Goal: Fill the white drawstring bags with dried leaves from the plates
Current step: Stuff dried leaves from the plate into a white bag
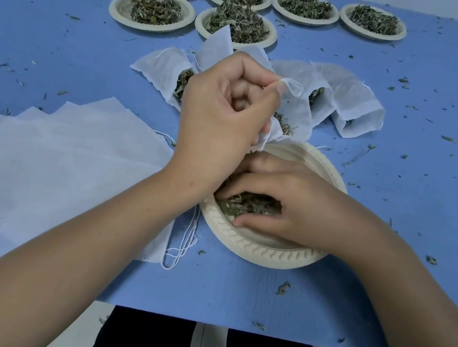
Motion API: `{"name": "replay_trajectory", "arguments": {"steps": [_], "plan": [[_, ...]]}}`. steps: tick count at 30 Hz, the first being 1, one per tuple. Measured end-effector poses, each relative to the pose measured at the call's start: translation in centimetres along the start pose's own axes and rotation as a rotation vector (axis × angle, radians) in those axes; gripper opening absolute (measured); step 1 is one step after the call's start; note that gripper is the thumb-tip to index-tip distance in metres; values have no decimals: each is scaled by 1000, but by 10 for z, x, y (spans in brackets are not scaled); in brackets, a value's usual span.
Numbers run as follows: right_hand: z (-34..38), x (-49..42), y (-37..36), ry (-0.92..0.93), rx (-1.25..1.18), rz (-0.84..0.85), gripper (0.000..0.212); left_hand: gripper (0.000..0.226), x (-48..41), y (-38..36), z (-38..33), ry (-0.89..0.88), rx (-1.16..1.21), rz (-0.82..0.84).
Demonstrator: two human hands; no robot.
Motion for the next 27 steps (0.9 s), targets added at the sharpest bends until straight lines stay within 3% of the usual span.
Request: {"name": "replay_trajectory", "arguments": {"steps": [6, 8, 13, 17, 19, 23, 27], "plan": [[4, -1, 4, 63, 10, -102, 11, 18, 0, 1, 0, 3, -7, -5], [3, 5, 16, 52, -34, -228, 12, 18, -1, 2, 0, 2, -7, -11], [6, 18, 41, 96, -427, -590, 29, 18, -3, 4, 0, 5, -23, -1], [-4, 20, 44, 13, -471, -830, 29, 20, -3, 1, 1, 14, -24, 43], [-7, 20, 43, -11, -326, -827, 19, 19, -3, 1, 2, -1, -20, 73], [-8, 12, 31, -55, 128, -658, 11, 17, 1, -5, 1, -54, -52, 187], [-13, 12, 31, -116, 64, -595, 20, 15, 0, -6, 5, -29, -85, 185]]}}
Point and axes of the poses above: each hand's wrist, its own x-axis away from the middle knuckle, its own y-axis out of the back of the hand, z = x × y, the point moved 4 cm from there along -x, towards the middle knuckle, and after that the axes turned 1 degree about -x, right-handed, at the moved point
